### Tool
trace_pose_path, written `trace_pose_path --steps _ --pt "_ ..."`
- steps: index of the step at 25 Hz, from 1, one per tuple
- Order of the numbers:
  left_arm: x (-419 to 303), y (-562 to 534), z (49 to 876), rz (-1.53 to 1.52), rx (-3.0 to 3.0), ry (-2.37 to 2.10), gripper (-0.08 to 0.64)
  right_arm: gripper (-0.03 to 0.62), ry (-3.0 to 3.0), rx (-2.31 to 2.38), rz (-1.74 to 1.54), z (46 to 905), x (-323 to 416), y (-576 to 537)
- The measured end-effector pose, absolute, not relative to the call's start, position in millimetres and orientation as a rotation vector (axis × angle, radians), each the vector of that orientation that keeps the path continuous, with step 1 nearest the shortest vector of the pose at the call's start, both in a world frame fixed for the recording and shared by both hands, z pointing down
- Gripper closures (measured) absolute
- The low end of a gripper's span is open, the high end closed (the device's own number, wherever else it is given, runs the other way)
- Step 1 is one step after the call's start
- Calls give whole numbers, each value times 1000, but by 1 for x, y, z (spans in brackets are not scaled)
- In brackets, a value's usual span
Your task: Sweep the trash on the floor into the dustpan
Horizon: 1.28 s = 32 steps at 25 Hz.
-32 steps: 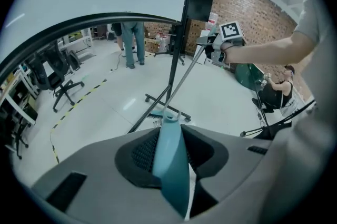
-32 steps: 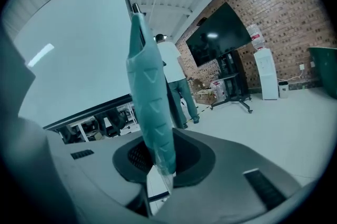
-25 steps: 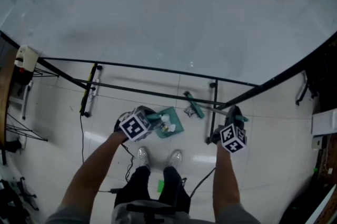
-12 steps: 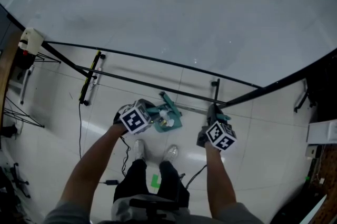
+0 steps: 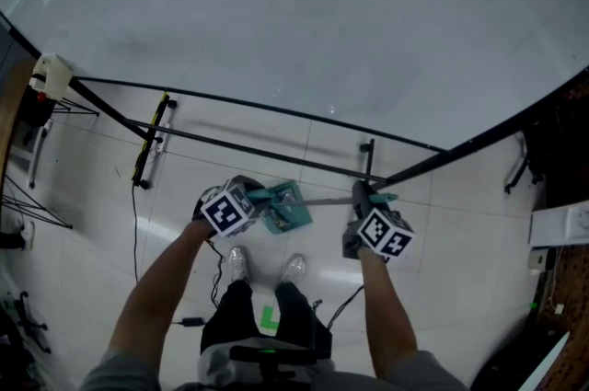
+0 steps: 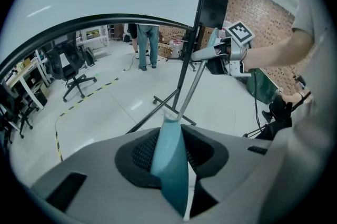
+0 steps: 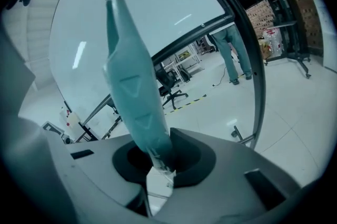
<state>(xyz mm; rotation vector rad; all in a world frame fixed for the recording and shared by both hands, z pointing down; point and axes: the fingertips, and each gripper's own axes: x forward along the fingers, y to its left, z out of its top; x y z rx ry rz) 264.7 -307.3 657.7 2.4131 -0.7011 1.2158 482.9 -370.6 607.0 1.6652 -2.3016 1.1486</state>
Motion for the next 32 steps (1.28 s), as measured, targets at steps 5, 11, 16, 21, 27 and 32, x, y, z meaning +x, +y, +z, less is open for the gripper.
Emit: trace_pose_path --steps 5,11,16,21,27,32 --pt "251 -288 649 1160 2489 -690 440 540 -2393 1646 1053 574 474 -356" --pt "214 -271 616 1028 2510 -769 442 540 -2462 1698 844 502 439 -327" --pt "190 -260 569 962 2562 -822 442 541 -2468 1786 600 423 403 -297" --pt "193 -247 508 960 2691 -809 442 545 -2451 1888 331 342 389 -259" --pt "198 -236 459 965 2740 -787 442 549 -2423 1934 110 283 386 -234" --pt "191 -227 442 992 2742 -776 442 554 -2420 1940 41 268 388 -211"
